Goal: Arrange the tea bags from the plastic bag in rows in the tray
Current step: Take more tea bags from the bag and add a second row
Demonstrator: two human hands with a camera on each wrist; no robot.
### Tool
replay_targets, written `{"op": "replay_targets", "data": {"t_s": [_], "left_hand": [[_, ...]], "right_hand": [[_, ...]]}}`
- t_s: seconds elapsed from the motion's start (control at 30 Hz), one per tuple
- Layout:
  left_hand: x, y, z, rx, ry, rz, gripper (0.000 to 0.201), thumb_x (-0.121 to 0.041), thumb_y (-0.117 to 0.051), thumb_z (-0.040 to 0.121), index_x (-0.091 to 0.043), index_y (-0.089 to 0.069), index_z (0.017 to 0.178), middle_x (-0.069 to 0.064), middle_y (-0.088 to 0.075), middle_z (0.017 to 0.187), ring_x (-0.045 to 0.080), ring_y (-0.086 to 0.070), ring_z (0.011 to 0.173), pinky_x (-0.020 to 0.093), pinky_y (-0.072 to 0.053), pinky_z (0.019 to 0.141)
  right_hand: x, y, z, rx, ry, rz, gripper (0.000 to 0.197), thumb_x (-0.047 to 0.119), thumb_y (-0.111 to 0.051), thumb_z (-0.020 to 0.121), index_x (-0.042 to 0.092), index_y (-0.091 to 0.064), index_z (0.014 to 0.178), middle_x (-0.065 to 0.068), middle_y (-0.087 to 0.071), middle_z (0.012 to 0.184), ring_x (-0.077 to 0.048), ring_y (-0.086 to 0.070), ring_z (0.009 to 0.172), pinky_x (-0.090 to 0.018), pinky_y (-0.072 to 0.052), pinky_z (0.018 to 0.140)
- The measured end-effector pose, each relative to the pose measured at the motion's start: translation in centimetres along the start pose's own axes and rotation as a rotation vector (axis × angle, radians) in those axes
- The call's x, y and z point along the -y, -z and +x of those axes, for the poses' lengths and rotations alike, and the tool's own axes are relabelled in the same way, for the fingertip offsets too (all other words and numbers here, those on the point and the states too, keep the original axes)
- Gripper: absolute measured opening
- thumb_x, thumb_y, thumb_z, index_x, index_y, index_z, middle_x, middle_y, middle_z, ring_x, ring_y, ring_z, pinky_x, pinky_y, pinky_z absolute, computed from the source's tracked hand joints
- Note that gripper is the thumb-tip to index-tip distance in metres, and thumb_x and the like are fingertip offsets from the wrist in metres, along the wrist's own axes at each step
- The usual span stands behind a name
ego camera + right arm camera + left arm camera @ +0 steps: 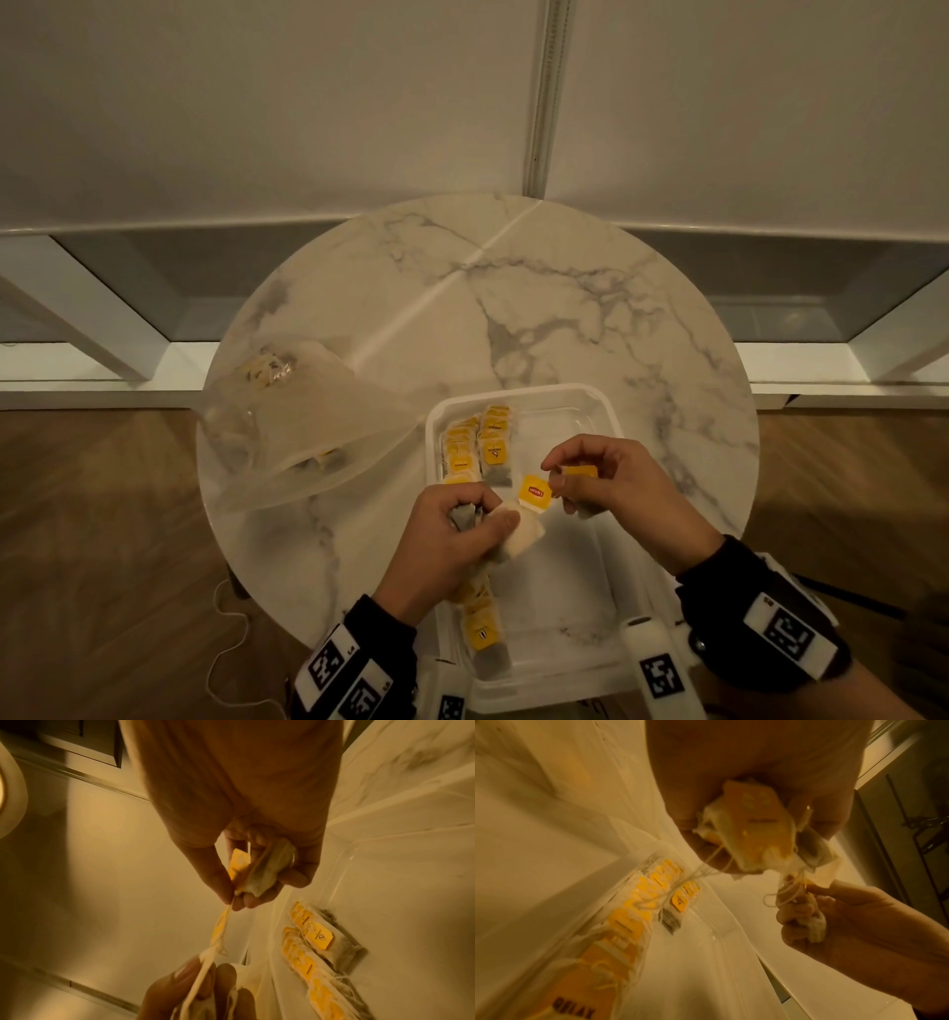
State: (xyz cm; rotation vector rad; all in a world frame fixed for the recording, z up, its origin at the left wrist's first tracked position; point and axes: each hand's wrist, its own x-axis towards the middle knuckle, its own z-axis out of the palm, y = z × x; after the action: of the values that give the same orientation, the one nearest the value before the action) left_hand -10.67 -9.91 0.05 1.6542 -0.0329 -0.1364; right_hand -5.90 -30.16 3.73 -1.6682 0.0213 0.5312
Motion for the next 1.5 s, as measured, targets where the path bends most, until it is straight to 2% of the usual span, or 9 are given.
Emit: {"op": "replay_targets", "data": {"t_s": [0.13, 0.23, 0.4, 0.5, 0.77, 0.97, 1.1, 1.33, 1.5], "left_hand": [[-0.6, 0.2, 0.0, 0.005, -0.014, -0.057, 0.024, -0.032, -0.072, 0.073, -0.013, -0.065, 0.061, -0.005, -0.058, 0.052, 0.006, -0.053, 0.047, 0.017, -0.043, 0.052], [-0.9, 0.2, 0.2, 0.001, -0.028, -0.077, 0.019, -0.034, -0.072, 0.074, -0.021, -0.067, 0.060, -0.005, -0.061, 0.053, 0.007, -0.055, 0.048, 0.017, -0.044, 0.051], [-1.2, -0.1, 0.3, -0.006, -0.035, -0.084, 0.026, -0.039, -0.072, 0.074, -0.016, -0.070, 0.063, -0.001, -0.062, 0.056, 0.009, -0.056, 0.053, 0.020, -0.045, 0.055], [-1.3, -0.2, 0.3, -0.001, -0.033, -0.096, 0.032, -0.038, -0.071, 0.075, -0.007, -0.069, 0.066, 0.001, -0.062, 0.057, 0.010, -0.056, 0.052, 0.020, -0.046, 0.055], [-1.2, -0.1, 0.1, -0.031, -0.038, -0.082, 0.030, -0.038, -0.073, 0.075, -0.008, -0.074, 0.072, 0.005, -0.066, 0.064, 0.013, -0.060, 0.060, 0.024, -0.049, 0.061], [-1.3, 0.2, -0.1, -0.024, -0.049, -0.106, 0.023, -0.038, -0.074, 0.073, -0.015, -0.077, 0.075, -0.007, -0.068, 0.068, 0.004, -0.061, 0.063, 0.017, -0.047, 0.060], [-1.2, 0.5, -0.1, -0.017, -0.052, -0.084, 0.020, -0.039, -0.075, 0.072, -0.019, -0.080, 0.077, -0.002, -0.072, 0.072, 0.009, -0.065, 0.069, 0.020, -0.049, 0.066], [-1.8, 0.4, -0.2, -0.024, 0.002, -0.234, 0.014, -0.036, -0.073, 0.069, -0.023, -0.077, 0.069, -0.003, -0.066, 0.061, 0.007, -0.059, 0.055, 0.019, -0.047, 0.053], [-1.5, 0.7, 0.0, -0.064, 0.035, -0.282, 0.020, -0.036, -0.074, 0.068, -0.015, -0.075, 0.068, 0.004, -0.064, 0.063, 0.012, -0.058, 0.057, 0.022, -0.047, 0.056]], "right_hand": [[-0.1, 0.1, 0.1, 0.110, -0.027, 0.018, 0.013, -0.007, -0.062, 0.088, 0.002, -0.071, 0.092, -0.012, -0.071, 0.081, -0.016, -0.066, 0.072, -0.024, -0.053, 0.067], [-0.2, -0.1, -0.3, 0.178, -0.017, 0.039, 0.011, -0.005, -0.060, 0.089, -0.004, -0.070, 0.094, -0.016, -0.069, 0.079, -0.022, -0.065, 0.073, -0.026, -0.054, 0.072], [-0.6, -1.5, -0.9, 0.274, -0.066, 0.161, 0.032, 0.026, -0.062, 0.088, -0.004, -0.069, 0.095, -0.015, -0.059, 0.071, -0.024, -0.056, 0.067, -0.035, -0.050, 0.072], [-0.8, -1.8, -1.2, 0.246, -0.036, 0.139, 0.025, 0.030, -0.065, 0.084, 0.006, -0.072, 0.088, -0.006, -0.053, 0.063, -0.019, -0.048, 0.063, -0.033, -0.045, 0.066], [0.3, 0.3, -1.7, 0.163, 0.066, -0.014, 0.013, -0.002, -0.068, 0.086, 0.007, -0.075, 0.083, -0.009, -0.067, 0.068, -0.015, -0.062, 0.063, -0.024, -0.051, 0.062], [0.7, 0.9, -2.0, 0.187, 0.058, -0.091, 0.006, 0.004, -0.071, 0.086, 0.004, -0.076, 0.088, -0.016, -0.072, 0.079, -0.015, -0.068, 0.071, -0.024, -0.054, 0.068], [1.1, 0.9, -2.1, 0.179, 0.099, -0.078, 0.008, 0.006, -0.068, 0.088, 0.002, -0.075, 0.089, -0.012, -0.073, 0.081, -0.015, -0.068, 0.075, -0.023, -0.053, 0.071], [1.0, 1.1, -1.8, 0.280, 0.015, 0.049, 0.006, 0.005, -0.070, 0.087, 0.004, -0.071, 0.093, -0.011, -0.069, 0.076, -0.018, -0.064, 0.071, -0.023, -0.051, 0.069], [-0.4, 0.8, -2.1, 0.334, -0.014, 0.096, 0.031, 0.011, -0.080, 0.072, 0.013, -0.072, 0.102, -0.007, -0.068, 0.092, -0.018, -0.064, 0.086, -0.028, -0.052, 0.079]]}}
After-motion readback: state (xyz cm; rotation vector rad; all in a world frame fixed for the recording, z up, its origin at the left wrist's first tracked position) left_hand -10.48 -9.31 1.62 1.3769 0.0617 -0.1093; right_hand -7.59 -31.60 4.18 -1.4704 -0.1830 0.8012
